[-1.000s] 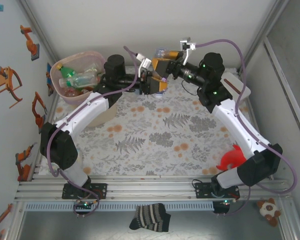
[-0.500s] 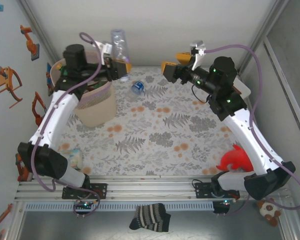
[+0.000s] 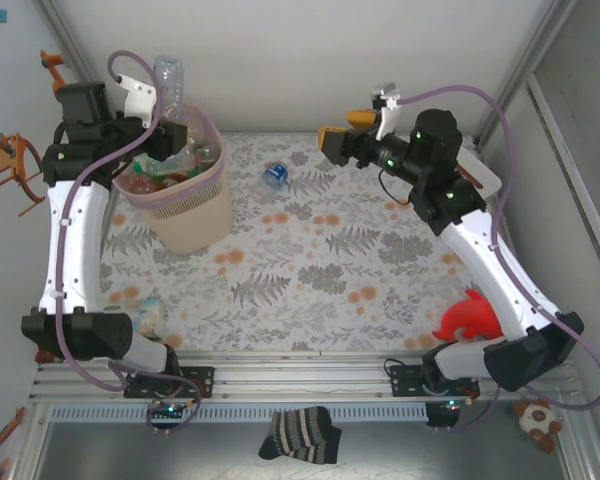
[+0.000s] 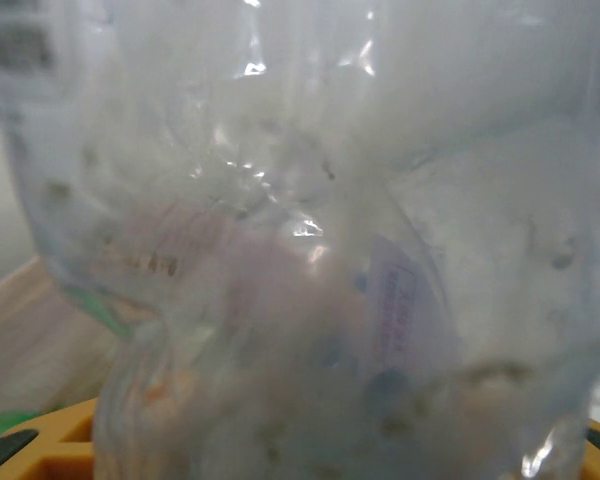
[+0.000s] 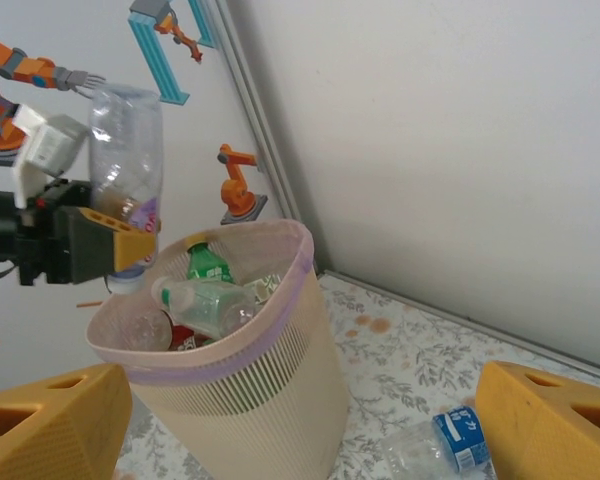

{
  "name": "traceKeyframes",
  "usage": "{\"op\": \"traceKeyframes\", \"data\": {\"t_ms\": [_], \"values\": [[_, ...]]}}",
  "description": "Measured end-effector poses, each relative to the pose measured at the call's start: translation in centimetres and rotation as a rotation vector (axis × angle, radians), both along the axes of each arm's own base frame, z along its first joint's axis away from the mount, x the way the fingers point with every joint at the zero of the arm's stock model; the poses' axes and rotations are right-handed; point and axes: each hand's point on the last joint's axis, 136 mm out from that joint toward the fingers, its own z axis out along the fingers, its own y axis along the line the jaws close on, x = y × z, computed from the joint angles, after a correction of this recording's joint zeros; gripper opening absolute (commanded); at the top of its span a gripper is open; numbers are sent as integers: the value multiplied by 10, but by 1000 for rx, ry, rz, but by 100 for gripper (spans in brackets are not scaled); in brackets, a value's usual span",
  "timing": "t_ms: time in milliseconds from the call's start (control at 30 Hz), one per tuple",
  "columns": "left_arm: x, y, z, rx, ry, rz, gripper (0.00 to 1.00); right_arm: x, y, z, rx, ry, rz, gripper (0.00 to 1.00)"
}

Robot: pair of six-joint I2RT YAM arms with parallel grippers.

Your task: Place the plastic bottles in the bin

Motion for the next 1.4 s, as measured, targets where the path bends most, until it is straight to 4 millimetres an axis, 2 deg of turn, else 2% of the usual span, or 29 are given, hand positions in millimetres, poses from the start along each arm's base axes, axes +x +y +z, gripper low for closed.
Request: {"op": "traceKeyframes", "data": {"t_ms": [200,567,767,867,1233,1400], "values": [[26,35,-30,268,-21,76,46,6,6,4,3,3,19,87],[69,84,-38,719,-152,130,54,5,7,4,13,18,24,86],[94,107,-64,858,-114,138,54,3,6,3,12,23,22,86],[102,110,-76,890,-96,130,59,2,5,2,9,33,22,86],[101,109,-68,902,-125,115,74,0,2,1,6,49,14,85],[93,101,-60,875,-146,84,69,0,2,1,6,49,14,85]]}}
